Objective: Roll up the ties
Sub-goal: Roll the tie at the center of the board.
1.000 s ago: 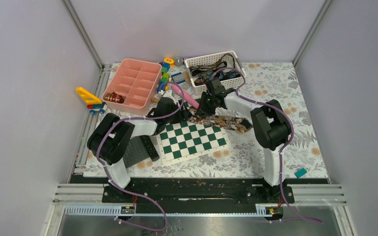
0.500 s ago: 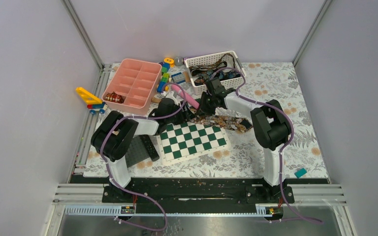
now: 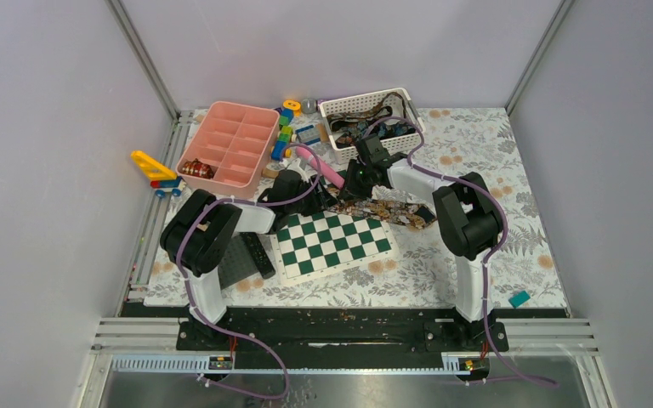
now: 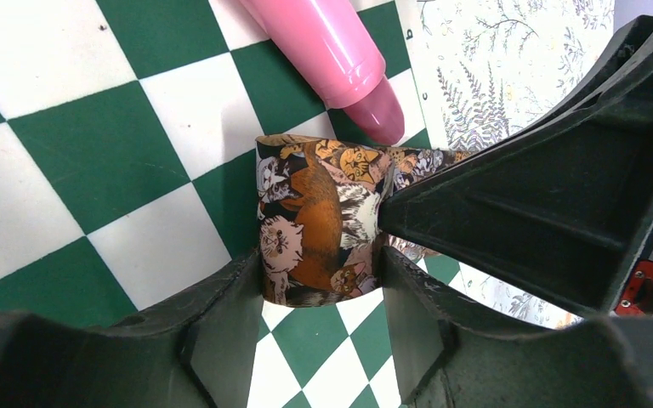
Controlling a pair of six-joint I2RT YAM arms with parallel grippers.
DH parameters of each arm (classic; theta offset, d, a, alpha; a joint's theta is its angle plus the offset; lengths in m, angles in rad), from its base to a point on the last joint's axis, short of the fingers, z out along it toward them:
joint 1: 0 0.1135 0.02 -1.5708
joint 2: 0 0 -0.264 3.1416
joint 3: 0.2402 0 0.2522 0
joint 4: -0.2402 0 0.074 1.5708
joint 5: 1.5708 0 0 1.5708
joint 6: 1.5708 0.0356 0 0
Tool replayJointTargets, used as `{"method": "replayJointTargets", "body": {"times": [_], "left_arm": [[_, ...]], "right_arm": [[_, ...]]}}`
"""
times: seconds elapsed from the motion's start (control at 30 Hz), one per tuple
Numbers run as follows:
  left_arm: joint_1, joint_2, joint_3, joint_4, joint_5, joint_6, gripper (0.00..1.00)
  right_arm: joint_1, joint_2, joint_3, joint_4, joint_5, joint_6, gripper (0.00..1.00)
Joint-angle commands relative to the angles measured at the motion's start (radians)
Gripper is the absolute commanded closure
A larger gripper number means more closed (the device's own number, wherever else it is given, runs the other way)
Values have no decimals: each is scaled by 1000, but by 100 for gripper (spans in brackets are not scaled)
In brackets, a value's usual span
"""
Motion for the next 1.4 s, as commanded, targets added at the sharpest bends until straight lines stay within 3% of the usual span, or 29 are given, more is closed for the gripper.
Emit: {"method": "replayJointTargets", "body": {"times": [0.0, 0.37, 0.67, 0.97, 1.37], "left_arm": [[4, -1, 23, 80, 31, -6, 49], [3, -8, 35, 54, 30, 0, 57], [4, -24, 46, 7, 16, 19, 57], [3, -81, 90, -140, -61, 94, 58], [-30, -109, 187, -359, -211, 203, 58]], "right_arm": [[7, -16, -2, -24, 27, -10, 69], [7, -73, 1, -12, 7, -10, 64], [-21, -272, -14, -12, 15, -22, 56], [-54, -469, -138, -11, 39, -48, 53], [-72, -587, -268, -7, 87, -55, 53]]}}
